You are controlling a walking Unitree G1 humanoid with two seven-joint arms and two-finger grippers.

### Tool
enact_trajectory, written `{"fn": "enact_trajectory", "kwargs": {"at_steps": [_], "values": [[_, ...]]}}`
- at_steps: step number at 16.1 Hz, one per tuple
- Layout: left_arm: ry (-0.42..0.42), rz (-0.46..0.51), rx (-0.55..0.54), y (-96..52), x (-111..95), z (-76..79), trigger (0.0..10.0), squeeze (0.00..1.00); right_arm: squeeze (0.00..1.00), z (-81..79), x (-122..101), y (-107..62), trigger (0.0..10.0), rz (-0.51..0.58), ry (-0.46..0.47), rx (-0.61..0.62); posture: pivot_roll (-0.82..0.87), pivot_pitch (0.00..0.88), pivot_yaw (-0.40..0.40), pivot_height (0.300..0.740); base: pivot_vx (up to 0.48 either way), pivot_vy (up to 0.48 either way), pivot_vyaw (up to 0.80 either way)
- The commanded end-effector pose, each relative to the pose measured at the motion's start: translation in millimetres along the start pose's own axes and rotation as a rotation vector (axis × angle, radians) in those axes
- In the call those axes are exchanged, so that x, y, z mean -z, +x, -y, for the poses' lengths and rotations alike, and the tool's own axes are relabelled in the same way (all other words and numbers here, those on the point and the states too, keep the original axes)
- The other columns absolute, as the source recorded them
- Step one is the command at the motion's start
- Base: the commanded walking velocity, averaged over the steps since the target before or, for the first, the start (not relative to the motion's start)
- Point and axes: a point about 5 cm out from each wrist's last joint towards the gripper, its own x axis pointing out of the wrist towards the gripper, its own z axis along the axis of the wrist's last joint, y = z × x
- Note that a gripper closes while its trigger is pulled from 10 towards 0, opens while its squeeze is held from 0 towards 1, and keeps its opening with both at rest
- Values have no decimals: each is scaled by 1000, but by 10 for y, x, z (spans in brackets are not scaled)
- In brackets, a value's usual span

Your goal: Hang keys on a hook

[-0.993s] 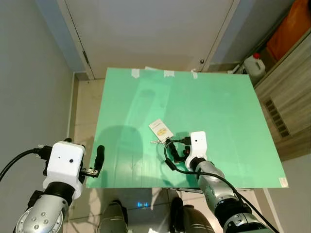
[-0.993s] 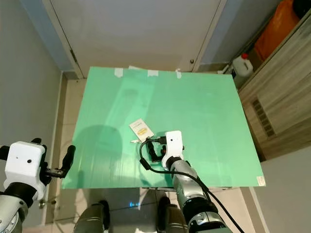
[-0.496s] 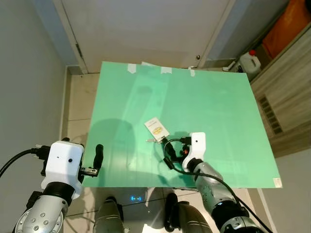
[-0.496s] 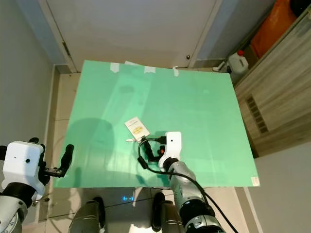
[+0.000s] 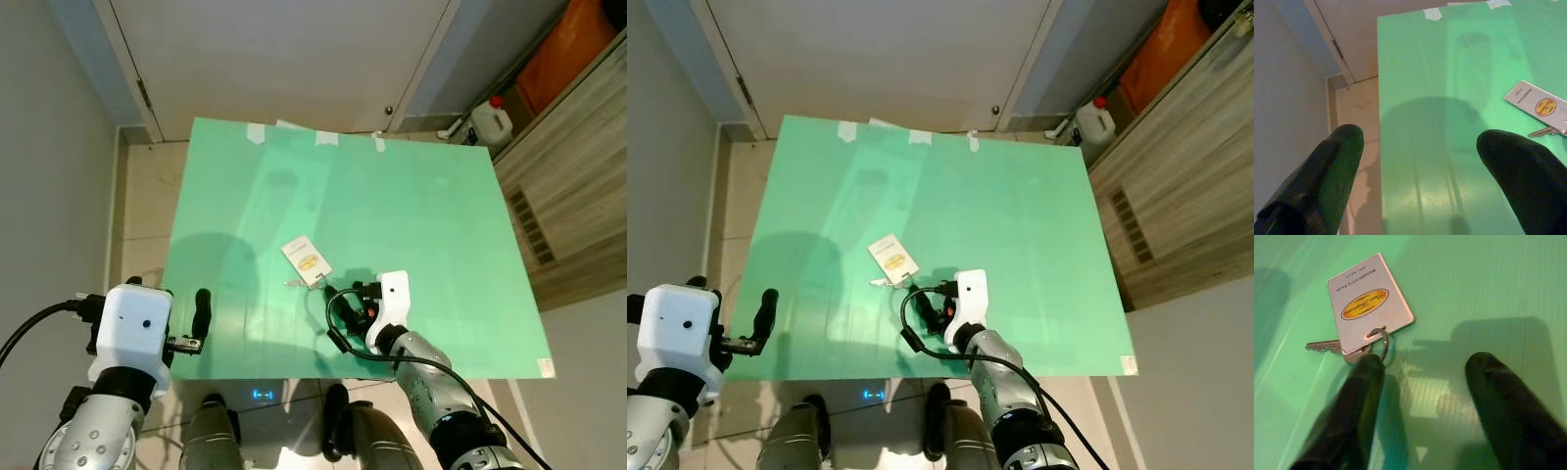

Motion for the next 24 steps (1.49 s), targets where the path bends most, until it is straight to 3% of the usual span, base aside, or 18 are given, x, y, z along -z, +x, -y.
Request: {"fn": "enact_trajectory", "kwargs": {"at_steps": [1, 4, 5, 6, 9, 12, 14, 17, 19, 20, 24], "values": [[-6, -15, 5, -18, 38, 36, 10000, 0, 0, -22, 217, -88, 0, -87, 32, -18, 344, 367, -163, 740, 0, 0, 0], [-13, -10, -2, -12, 41, 62, 10000, 0, 0, -103, 192, -89, 0, -73, 5, -71, 340, 363, -174, 740, 0, 0, 0], [-16, -9, -5, -11, 45, 76, 10000, 0, 0, -116, 153, -75, 3725, -66, -32, -70, 337, 360, -180, 740, 0, 0, 0], [-17, -8, -6, -9, 47, 87, 10000, 0, 1000, -122, 112, -62, 10000, -55, -53, -69, 337, 357, -182, 740, 0, 0, 0], [-15, -6, -4, -1, 51, 112, 10000, 0, 1000, -123, 12, -26, 10000, -25, -76, -69, 342, 351, -184, 740, 0, 0, 0], [-19, 3, 5, -1, 34, 130, 10000, 0, 1000, -18, -88, 18, 10000, -7, -79, -17, 350, 343, -182, 740, 0, 0, 0], [-57, 2, 53, -14, 27, 190, 10000, 0, 1000, 21, -123, 30, 10000, -3, -85, -3, 354, 339, -179, 740, 0, 0, 0], [-49, -8, 89, -47, 46, 212, 10000, 0, 1000, 29, -128, 50, 10000, -7, -97, -3, 360, 335, -177, 740, 0, 0, 0], [-47, -2, 88, -40, 31, 220, 10000, 0, 1000, 3, -140, 96, 10000, -23, -156, -4, 365, 333, -177, 740, 0, 0, 0], [-48, -2, 89, -41, 30, 223, 10000, 0, 0, -18, -159, 110, 10000, -15, -166, -8, 364, 332, -175, 740, 0, 0, 0], [-48, -1, 98, -46, 31, 228, 10000, 0, 0, -136, -231, 197, 10000, 25, -181, -25, 365, 330, -170, 740, 0, 0, 0]]}}
